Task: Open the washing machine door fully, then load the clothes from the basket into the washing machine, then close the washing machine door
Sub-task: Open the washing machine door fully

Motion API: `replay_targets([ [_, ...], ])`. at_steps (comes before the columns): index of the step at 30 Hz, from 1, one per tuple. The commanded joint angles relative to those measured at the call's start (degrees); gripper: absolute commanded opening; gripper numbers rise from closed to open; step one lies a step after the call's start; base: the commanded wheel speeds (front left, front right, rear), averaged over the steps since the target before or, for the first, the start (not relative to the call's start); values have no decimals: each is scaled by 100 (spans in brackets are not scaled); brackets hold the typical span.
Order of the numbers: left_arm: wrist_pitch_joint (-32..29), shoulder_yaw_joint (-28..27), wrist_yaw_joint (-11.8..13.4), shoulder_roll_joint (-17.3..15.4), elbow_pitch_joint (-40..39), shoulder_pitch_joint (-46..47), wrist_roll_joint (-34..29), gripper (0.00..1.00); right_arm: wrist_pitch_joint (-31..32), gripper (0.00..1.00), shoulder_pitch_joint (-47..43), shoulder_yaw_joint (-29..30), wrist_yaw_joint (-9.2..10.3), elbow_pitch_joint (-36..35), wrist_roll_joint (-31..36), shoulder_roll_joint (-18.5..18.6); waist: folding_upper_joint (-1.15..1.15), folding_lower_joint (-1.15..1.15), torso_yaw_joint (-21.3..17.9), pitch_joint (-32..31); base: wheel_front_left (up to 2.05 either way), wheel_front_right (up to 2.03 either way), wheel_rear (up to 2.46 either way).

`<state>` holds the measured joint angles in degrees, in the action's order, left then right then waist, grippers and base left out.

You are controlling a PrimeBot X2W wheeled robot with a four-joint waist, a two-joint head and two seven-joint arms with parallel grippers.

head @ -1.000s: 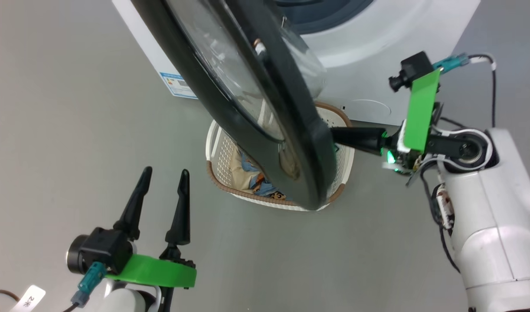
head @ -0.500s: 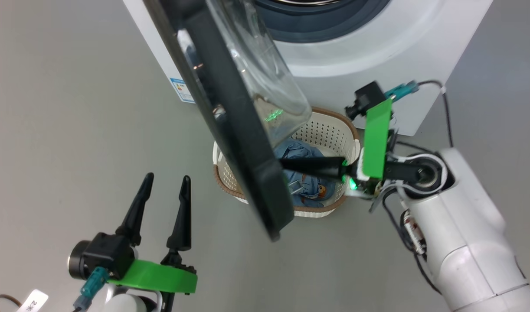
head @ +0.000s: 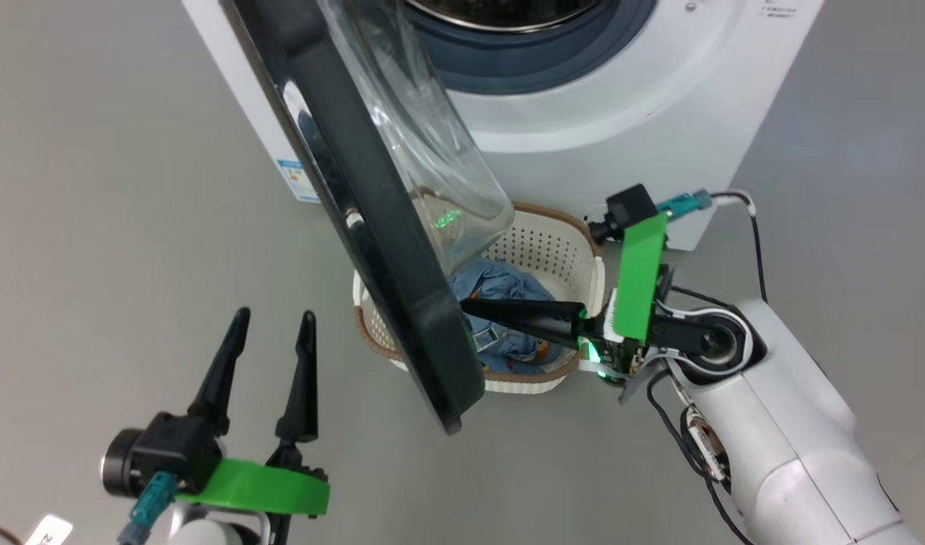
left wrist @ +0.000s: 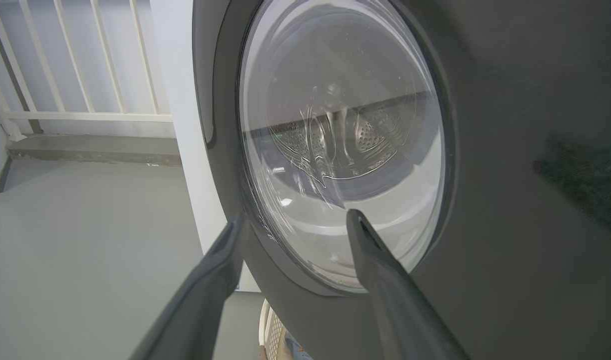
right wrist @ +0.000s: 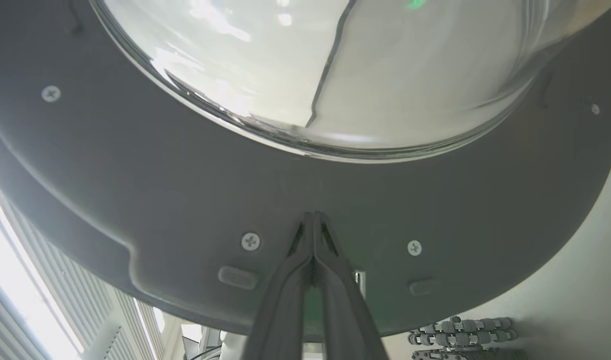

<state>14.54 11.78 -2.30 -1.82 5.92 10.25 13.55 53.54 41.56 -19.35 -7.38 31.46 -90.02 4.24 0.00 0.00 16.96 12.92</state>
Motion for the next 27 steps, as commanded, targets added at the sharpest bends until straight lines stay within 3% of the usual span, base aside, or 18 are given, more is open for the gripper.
replay_targets([
  [1, 46, -230, -35, -106, -105, -44, -45, 100, -60, 0, -100, 7, -11, -149, -78, -115, 0, 0, -94, -96, 0, 0, 0],
  [27, 46, -1093, -361, -106, -90, -746, -425, 100, -915, 0, -1531, 689, -11, -803, -693, 32, 0, 0, -1011, -828, 0, 0, 0],
])
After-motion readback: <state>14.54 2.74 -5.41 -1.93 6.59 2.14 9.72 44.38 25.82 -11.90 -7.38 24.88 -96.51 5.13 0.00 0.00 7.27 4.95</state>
